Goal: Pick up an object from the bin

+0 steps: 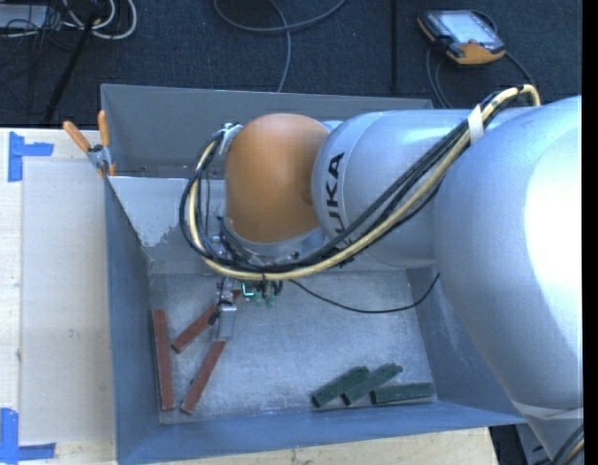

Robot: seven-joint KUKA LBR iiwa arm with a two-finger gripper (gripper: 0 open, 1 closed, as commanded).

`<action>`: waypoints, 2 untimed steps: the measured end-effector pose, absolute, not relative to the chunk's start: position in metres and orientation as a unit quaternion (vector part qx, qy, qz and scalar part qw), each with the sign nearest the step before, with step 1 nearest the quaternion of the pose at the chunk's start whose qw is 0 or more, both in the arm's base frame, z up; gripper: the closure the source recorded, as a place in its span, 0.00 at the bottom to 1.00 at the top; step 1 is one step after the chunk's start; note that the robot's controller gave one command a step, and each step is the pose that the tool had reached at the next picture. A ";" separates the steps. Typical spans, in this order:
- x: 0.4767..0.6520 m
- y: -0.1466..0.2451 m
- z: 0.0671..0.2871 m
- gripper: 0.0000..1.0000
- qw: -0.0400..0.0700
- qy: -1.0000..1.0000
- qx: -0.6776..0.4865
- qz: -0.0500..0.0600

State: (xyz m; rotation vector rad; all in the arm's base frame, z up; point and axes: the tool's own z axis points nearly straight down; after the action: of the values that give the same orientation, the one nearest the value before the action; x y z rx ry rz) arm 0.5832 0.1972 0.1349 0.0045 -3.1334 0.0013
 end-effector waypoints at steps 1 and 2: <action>0.585 0.197 0.139 0.00 0.001 -1.000 0.000 0.000; 0.596 0.196 0.120 0.00 -0.003 -0.999 0.037 -0.001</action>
Offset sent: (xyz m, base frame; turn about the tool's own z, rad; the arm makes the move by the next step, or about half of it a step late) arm 0.0240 -0.0054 -0.0502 -0.1662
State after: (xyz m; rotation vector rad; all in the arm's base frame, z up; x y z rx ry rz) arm 0.5957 0.1964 0.1204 0.1165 -3.1445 -0.0023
